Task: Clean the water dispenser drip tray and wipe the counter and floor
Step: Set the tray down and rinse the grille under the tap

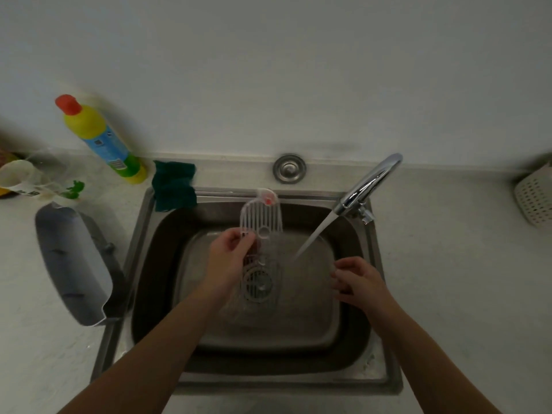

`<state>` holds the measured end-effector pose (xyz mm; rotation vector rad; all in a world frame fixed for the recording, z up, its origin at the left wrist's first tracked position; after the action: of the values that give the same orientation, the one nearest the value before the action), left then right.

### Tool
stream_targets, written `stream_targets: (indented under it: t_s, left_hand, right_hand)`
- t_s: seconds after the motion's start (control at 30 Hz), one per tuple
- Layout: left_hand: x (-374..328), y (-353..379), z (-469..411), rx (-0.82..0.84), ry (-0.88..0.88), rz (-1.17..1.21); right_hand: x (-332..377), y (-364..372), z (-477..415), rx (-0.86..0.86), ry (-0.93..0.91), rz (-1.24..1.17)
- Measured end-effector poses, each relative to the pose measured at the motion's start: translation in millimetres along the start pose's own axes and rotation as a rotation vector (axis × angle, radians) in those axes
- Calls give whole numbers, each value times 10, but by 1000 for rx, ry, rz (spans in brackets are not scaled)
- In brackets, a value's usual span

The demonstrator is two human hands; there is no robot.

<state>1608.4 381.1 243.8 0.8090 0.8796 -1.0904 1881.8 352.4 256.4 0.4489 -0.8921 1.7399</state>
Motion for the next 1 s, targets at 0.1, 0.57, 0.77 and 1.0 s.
stream_targets:
  t_s: [0.1,0.57,0.77,1.0]
  left_hand:
    - [-46,185,-13,167,96,-259]
    - [3,68,-55,416,121,-518]
    - [141,-448,61,87,-78,-118]
    - [-38,-395,243,19,-56,59]
  right_hand:
    - [204,-5,-47,-9,-95,48]
    - [497,1,-190,-50,-320,4]
    - [307,-103,-143,-110,-172,-303]
    - [84,-91,-135,-33,52,-183]
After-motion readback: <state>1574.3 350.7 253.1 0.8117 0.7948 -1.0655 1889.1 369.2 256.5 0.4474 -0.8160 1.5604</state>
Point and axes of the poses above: each hand's wrist, its own z-axis away from the middle knuckle, its own y-axis out of the palm, x = y × z, the point moved 2 cm from there along -z, towards the middle knuckle, and after that the axes turned 11 degrees about z, right-handed, at the moved point
